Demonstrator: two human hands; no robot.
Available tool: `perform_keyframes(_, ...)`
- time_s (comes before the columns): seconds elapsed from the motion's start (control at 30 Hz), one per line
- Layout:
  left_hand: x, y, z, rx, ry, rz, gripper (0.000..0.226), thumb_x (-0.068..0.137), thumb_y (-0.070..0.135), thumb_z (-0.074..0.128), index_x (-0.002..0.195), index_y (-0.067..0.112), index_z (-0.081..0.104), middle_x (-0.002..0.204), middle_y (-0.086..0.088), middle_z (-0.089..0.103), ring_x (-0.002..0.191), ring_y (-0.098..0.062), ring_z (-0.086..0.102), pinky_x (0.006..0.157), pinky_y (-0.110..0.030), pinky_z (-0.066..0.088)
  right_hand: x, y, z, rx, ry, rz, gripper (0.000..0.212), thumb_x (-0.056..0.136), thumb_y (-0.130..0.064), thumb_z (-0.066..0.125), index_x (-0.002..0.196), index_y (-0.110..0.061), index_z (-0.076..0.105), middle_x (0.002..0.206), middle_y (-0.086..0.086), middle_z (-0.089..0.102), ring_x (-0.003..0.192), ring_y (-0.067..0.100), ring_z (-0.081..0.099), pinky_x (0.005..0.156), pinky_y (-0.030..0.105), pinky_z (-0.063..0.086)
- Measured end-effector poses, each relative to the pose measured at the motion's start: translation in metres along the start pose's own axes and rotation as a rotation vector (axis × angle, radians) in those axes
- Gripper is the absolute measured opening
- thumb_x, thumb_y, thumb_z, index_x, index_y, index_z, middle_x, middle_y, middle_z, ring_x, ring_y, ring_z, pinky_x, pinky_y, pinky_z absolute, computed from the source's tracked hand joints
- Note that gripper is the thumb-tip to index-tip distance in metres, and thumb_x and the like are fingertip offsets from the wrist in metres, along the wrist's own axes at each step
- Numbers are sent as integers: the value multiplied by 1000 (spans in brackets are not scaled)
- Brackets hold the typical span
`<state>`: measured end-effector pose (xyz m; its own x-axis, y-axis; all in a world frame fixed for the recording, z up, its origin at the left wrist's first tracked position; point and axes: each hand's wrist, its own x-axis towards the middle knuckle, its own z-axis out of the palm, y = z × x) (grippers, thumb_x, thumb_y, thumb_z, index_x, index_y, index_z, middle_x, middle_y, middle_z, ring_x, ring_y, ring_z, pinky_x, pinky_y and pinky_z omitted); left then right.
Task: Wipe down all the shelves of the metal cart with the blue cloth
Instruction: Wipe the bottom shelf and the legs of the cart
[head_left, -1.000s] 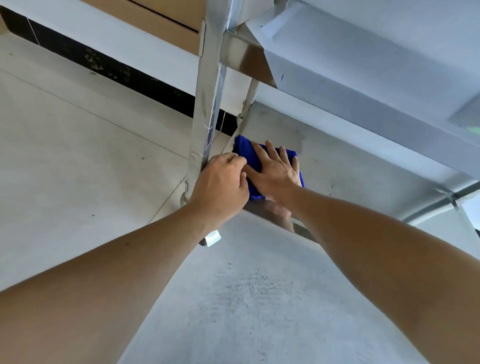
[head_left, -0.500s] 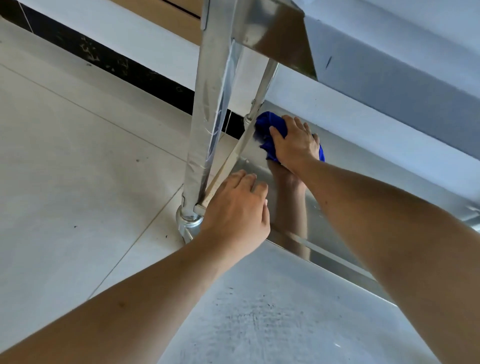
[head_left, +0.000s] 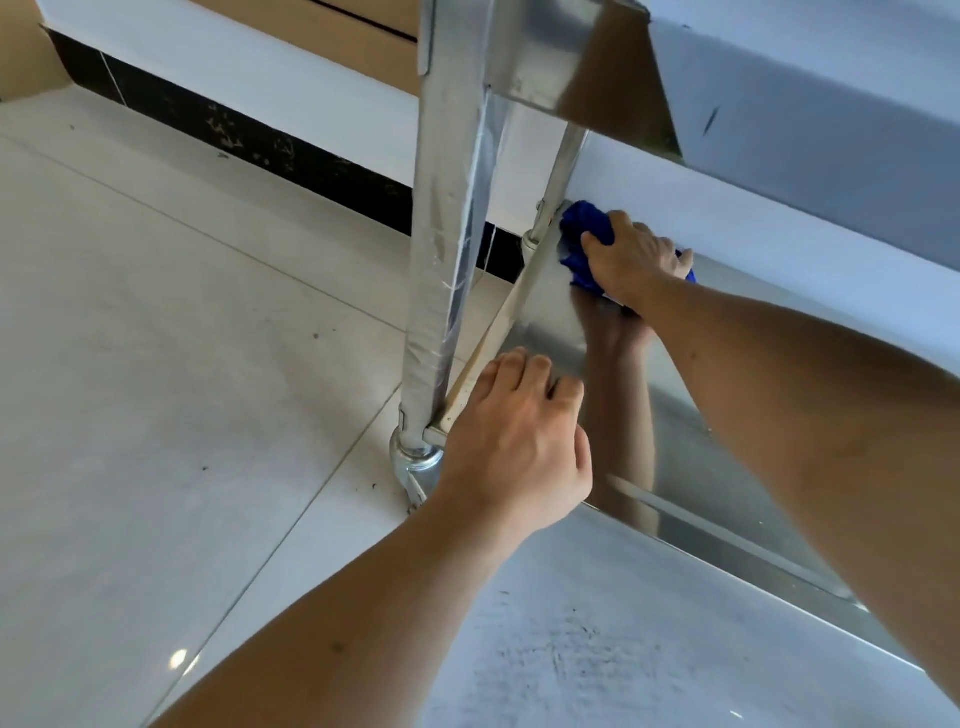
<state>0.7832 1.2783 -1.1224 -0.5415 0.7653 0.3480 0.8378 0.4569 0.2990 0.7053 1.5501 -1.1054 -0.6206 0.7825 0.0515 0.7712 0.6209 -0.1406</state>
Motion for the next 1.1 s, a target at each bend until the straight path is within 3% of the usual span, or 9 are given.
perform_keyframes(0.17, -1, 1, -2, 47, -5, 20, 38, 83, 29, 37, 102, 9, 62, 110, -14, 63, 117, -35, 53, 104, -44, 41, -28, 5, 0, 43, 47, -103, 42, 97, -53, 33, 126, -31, 54, 121, 3, 65, 122, 33, 50, 111, 54, 27)
perform_keyframes(0.3, -1, 2, -2, 74, -22, 29, 42, 83, 32, 34, 105, 10, 62, 111, -13, 63, 116, -33, 54, 103, -43, 41, -59, 10, -3, 53, 89, -161, 35, 102, -46, 34, 121, -27, 57, 96, -4, 49, 112, 31, 52, 106, 49, 33)
perform_keyframes(0.4, -1, 3, -4, 66, -39, 29, 43, 84, 34, 35, 109, 11, 62, 115, -12, 63, 118, -32, 53, 104, -45, 44, -81, 14, -8, 69, 78, -175, 31, 103, -43, 35, 118, -27, 57, 94, -3, 50, 102, 27, 52, 100, 45, 36)
perform_keyframes(0.5, -1, 2, -6, 42, -66, 35, 41, 87, 32, 38, 111, 11, 63, 120, -11, 63, 122, -30, 51, 108, -44, 39, -106, 19, -12, 102, 46, -209, 33, 103, -43, 36, 124, -30, 58, 106, -2, 59, 102, 24, 49, 93, 40, 36)
perform_keyframes(0.57, 1, 0, -9, 28, -116, 50, 39, 89, 29, 39, 116, 13, 62, 124, -7, 62, 126, -27, 48, 113, -41, 32, -125, 27, -13, 97, 13, -272, 40, 104, -46, 34, 136, -34, 55, 133, -7, 59, 126, 27, 48, 107, 42, 32)
perform_keyframes(0.67, 6, 2, -21, 119, -237, 52, 43, 88, 34, 36, 122, 20, 60, 130, -1, 61, 131, -27, 42, 115, -46, 25, -154, 38, -12, 37, -62, -336, 51, 103, -57, 26, 150, -43, 39, 162, -15, 32, 150, 26, 26, 122, 47, 16)
perform_keyframes(0.77, 13, 13, -39, 181, -325, -47, 40, 90, 34, 36, 114, 19, 65, 123, -4, 63, 126, -30, 45, 108, -48, 32, -189, 45, -18, -53, -73, -375, 64, 95, -70, 12, 153, -47, 30, 164, -15, 26, 149, 26, 26, 116, 50, 20)
perform_keyframes(0.9, 9, 21, -48, 55, -185, -198, 25, 90, 24, 45, 107, 10, 59, 104, -14, 65, 100, -31, 56, 73, -35, 38, -235, 45, -27, -101, -82, -436, 76, 86, -75, 3, 153, -48, 26, 165, -12, 25, 144, 29, 27, 109, 51, 22)
perform_keyframes(1.1, 11, 28, -51, -7, -21, -175, 24, 95, 24, 47, 110, 10, 59, 101, -15, 65, 99, -32, 56, 72, -38, 44, -286, 65, -31, -57, -180, -545, 73, 87, -79, 3, 155, -53, 6, 170, -11, 5, 155, 33, -3, 122, 57, -4)
